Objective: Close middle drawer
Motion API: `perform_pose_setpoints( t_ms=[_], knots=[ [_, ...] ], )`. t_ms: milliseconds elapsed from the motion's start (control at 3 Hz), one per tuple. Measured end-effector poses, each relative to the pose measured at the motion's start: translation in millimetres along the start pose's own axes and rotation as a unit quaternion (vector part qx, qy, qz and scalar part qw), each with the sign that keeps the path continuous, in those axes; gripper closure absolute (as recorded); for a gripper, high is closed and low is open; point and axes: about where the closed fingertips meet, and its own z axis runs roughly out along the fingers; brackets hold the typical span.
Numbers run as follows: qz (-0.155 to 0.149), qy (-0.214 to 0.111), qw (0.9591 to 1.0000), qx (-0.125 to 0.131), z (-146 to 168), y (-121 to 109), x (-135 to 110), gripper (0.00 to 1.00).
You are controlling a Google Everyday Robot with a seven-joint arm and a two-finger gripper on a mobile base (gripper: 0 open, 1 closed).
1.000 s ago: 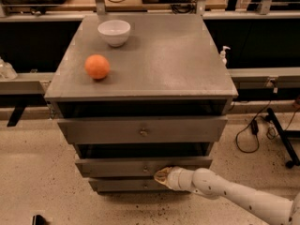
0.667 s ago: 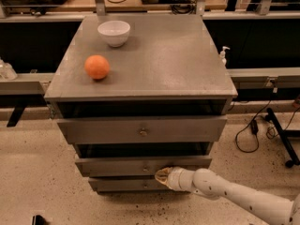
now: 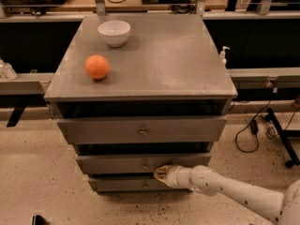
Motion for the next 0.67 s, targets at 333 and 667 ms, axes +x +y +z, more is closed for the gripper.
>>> perform_pose_setpoints(
  t_ms=[333,667],
  knots=[
    [0.0,0.01,0.9999,-0.004,12.8,-10.7,3.9,1.0],
    [0.0,0.011,0.9999,-0.005,13.9,-10.1,4.4,1.0]
  ],
)
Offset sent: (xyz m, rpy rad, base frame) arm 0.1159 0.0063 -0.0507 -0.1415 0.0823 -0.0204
